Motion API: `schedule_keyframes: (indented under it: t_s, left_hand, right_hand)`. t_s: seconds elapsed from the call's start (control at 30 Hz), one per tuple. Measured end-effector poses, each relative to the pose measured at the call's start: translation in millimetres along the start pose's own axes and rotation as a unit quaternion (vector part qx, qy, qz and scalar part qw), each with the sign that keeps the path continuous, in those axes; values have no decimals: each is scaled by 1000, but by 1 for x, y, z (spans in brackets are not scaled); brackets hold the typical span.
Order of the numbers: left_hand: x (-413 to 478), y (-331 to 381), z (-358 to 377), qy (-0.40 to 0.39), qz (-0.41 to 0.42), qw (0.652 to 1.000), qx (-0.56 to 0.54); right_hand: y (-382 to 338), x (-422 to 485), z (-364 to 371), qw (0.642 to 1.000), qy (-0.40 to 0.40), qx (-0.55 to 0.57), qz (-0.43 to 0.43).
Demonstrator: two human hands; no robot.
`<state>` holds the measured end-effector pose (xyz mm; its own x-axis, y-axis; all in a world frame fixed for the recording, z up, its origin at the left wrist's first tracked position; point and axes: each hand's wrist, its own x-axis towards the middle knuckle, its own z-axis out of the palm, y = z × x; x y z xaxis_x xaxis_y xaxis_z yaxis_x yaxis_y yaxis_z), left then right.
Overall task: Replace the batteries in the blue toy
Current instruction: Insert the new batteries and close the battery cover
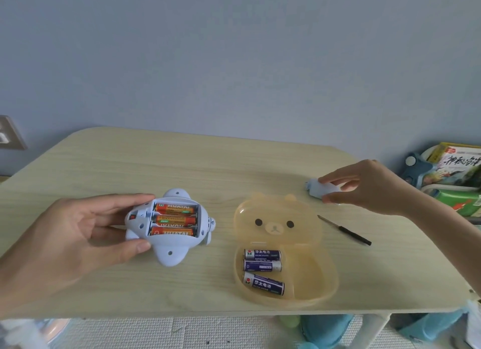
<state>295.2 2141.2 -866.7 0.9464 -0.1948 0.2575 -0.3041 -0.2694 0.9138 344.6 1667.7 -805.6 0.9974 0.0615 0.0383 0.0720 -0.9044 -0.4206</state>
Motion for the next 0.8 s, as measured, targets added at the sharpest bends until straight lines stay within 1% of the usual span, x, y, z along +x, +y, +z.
schedule_keyframes:
  t_s: [0.1, 0.2, 0.27, 0.37, 0.47, 0.6, 0.8]
  left_hand:
    - [-1, 3, 2, -2, 9, 1000, -6]
    - [-1, 7, 3, -3, 7, 1000, -12]
    - [-1, 9, 3, -10, 7, 1000, -11]
    - [-2, 13, 3, -20, 1, 1000, -12]
    - [-3, 16, 3, -27, 1, 1000, 3]
    - [-3, 20, 3, -26, 0, 1000, 7]
    - [-5, 24, 2, -38, 0, 999, 4]
  right_hand:
    - [-20, -4, 0, 999, 32, 23, -36]
    - [-59, -10, 0, 993, 60, 71, -68]
    - [-90, -15, 3, 988, 70, 94, -104]
    - [-135, -26, 16, 971, 53, 154, -177]
    - [-176, -37, 34, 952, 17, 198, -231]
    - [-207, -41, 65, 943, -6, 191, -273]
    - [-212, -42, 86, 951, 0, 146, -273]
